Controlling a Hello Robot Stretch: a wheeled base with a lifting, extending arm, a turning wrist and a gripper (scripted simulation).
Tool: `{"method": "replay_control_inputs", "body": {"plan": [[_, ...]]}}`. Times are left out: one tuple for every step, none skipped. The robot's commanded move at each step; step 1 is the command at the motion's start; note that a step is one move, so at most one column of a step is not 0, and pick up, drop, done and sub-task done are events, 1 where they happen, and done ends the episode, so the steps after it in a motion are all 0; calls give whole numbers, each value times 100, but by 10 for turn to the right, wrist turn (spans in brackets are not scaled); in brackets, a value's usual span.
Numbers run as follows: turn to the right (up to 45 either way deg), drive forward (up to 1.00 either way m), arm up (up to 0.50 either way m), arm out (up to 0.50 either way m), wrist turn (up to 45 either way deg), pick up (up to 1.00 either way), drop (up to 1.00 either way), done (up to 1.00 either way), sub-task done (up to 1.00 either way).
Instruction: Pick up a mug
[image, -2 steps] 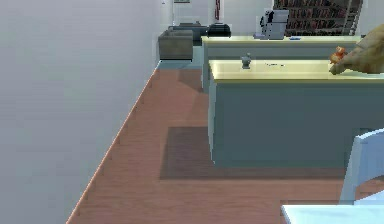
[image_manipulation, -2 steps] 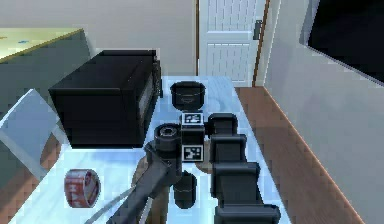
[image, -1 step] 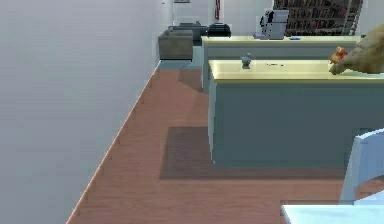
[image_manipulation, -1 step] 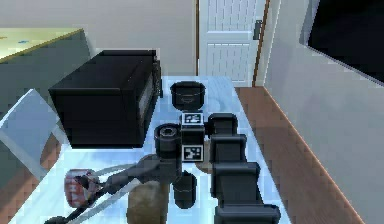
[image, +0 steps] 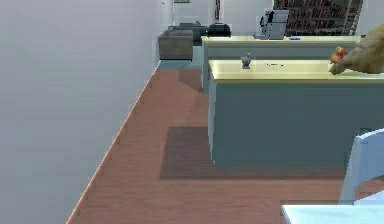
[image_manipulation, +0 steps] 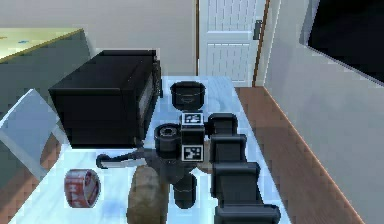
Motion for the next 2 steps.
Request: {"method": "replay_control_inputs", "body": {"plan": [[0,0,0,0,420,0,0,0,0],[0,0,-30,0,0,0,0,0,0]]}}
